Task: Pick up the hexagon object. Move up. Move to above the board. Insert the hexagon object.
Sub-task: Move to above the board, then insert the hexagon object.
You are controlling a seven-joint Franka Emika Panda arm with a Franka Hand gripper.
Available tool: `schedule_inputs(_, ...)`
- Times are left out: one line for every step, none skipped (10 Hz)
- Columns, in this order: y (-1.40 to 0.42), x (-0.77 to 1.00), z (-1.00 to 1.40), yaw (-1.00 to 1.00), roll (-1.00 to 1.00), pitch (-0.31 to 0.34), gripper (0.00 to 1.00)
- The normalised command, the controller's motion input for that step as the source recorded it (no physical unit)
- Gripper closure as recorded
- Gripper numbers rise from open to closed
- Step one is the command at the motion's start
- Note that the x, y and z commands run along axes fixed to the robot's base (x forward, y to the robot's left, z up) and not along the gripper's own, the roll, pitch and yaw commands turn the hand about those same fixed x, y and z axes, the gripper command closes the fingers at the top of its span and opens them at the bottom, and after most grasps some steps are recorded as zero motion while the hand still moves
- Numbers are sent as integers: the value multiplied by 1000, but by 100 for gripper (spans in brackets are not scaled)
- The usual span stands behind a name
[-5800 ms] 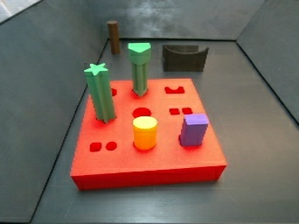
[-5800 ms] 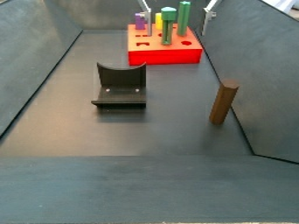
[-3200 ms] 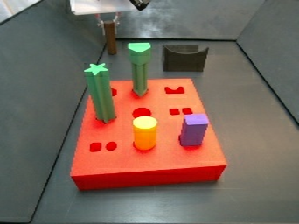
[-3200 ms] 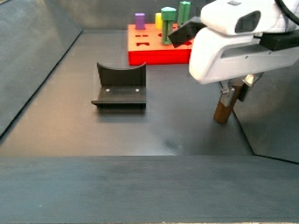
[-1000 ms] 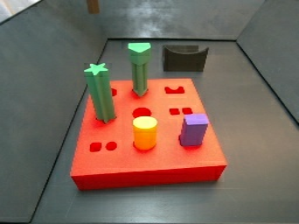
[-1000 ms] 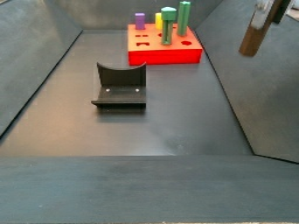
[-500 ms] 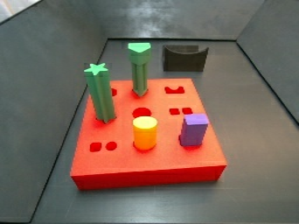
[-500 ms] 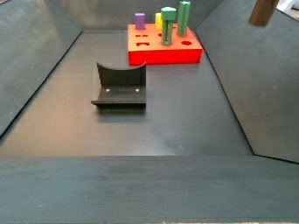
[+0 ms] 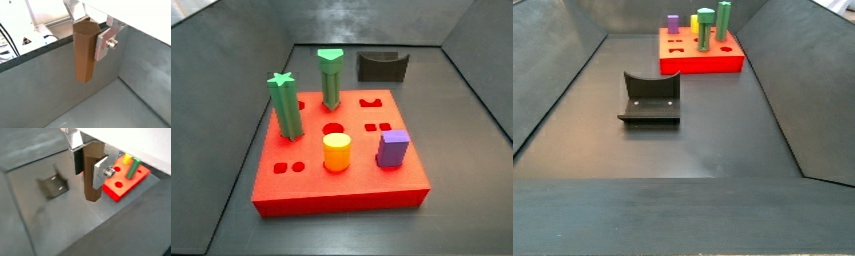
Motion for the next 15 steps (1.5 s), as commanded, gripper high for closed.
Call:
schedule_inputs(-1000, 549, 99, -670, -23, 168, 100)
schedule_inputs(-1000, 548, 102, -427, -29, 156, 100)
schedule_inputs(-1000, 550, 104, -246, -23, 149, 100)
schedule_inputs(-1000, 562, 109, -95, -29, 140, 100)
schedule_inputs(-1000, 565, 111, -52, -15, 139, 100)
schedule_inputs(-1000, 575, 112, -23, -4, 143, 100)
schedule_inputs(-1000, 595, 119, -10, -16, 147, 100)
schedule_inputs(-1000, 598, 123, 0, 3, 146, 100)
schedule_inputs(-1000, 615, 125, 3, -1, 152, 100)
schedule_inputs(-923, 601, 123, 8, 7, 150, 100)
schedule_inputs(-636, 438, 93, 11, 19, 153, 100)
schedule_inputs(-288, 245, 61, 7, 33, 132, 100)
schedule_inputs(-195, 171, 46, 8, 33, 102, 100)
schedule_inputs(0, -54, 0, 0, 0, 0, 100)
schedule_inputs(69, -297, -266, 0, 10, -26, 100)
